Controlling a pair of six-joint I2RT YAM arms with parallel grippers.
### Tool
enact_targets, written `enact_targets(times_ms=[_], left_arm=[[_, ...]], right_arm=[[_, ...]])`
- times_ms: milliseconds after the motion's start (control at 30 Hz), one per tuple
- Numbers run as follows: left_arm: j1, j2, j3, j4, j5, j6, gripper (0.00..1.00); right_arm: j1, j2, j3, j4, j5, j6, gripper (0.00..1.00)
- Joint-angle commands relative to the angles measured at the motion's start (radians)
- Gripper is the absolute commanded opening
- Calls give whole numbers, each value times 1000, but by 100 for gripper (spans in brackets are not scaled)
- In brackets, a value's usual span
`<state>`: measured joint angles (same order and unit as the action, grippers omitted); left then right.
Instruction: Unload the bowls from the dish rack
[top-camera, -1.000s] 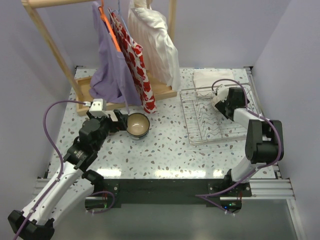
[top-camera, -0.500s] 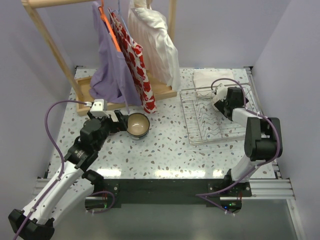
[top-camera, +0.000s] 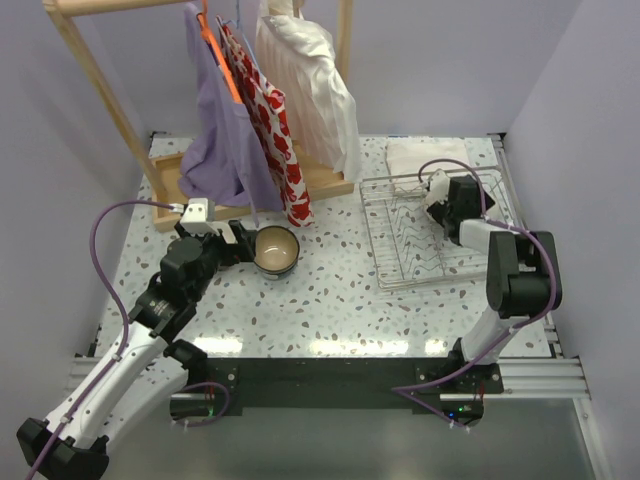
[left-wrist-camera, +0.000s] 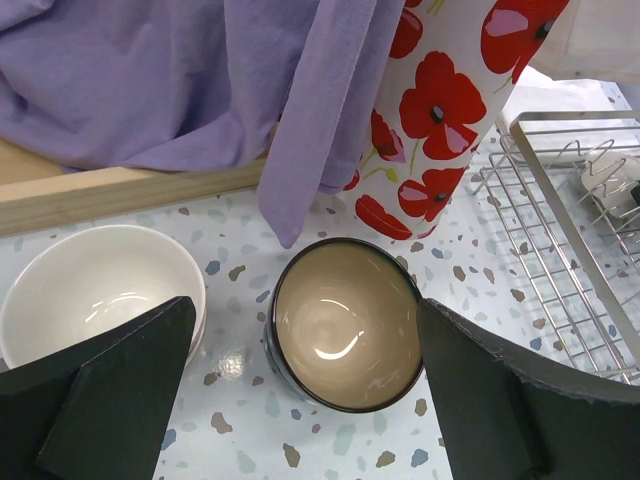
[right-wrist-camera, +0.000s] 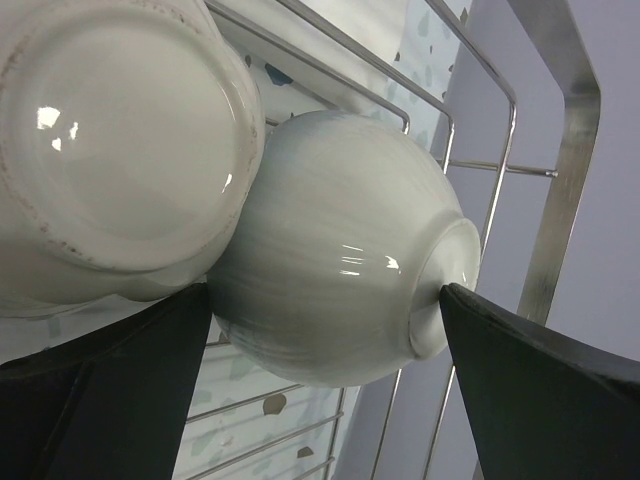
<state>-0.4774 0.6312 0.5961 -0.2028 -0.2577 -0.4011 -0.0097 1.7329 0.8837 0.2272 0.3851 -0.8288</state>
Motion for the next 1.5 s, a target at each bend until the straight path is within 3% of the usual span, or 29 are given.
enact_targets(times_ms=[0,100,533,1100,1267,1467], left_arm=[[8,-4,-1,36,-8,7,98],[8,-7,-1,34,-8,7,98],[8,-21,-1,37,-6,7,98],[8,-38,1,37,1,4,98],[10,-39,-1,40,6,4,98],[8,-36,-4,42,11,2,98]], right_arm=[[-3,36,-48,75,110,-12,99],[2,28,-54,113,142,-23,97],[28,-81,-38,74,143,-23,65],[39,-180,38,-40,132,48,49],[40,-202,58,-71,124,80,38],[40,-225,135,-188,120,192,17]])
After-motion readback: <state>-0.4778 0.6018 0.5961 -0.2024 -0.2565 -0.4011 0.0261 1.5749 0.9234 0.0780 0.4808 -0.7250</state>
